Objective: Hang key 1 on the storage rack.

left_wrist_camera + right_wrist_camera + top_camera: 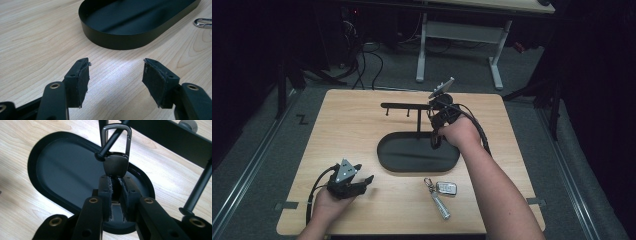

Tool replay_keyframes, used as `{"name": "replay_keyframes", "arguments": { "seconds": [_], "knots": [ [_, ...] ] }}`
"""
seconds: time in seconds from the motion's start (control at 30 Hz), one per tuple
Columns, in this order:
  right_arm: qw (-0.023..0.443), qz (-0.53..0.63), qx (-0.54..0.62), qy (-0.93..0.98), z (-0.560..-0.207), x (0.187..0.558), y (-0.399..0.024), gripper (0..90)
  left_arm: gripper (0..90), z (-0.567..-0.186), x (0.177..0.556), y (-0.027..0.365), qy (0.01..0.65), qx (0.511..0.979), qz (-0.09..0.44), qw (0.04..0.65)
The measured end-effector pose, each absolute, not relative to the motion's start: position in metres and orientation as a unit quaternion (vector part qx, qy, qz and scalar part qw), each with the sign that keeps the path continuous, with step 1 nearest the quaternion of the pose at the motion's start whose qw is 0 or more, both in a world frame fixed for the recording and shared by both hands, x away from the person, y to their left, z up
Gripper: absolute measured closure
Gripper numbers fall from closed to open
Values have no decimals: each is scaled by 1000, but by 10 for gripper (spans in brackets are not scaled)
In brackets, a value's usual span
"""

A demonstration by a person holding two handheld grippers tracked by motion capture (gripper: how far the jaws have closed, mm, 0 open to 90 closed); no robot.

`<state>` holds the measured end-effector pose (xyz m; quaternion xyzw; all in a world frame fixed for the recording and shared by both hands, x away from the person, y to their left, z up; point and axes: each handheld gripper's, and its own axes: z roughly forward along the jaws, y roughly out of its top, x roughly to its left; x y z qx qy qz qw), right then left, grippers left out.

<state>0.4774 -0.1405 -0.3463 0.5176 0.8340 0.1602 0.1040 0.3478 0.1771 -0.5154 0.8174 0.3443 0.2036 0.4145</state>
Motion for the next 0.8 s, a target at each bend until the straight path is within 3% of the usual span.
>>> {"name": "replay_keyframes", "arguments": {
  "seconds": [0.27,0.8],
  "knots": [
    [101,158,516,836,-352,479,-140,792,386,-515,348,177,343,819,202,414],
    [100,172,514,835,-348,464,-150,681,386,-516,348,175,341,821,199,413]
  ]
}}
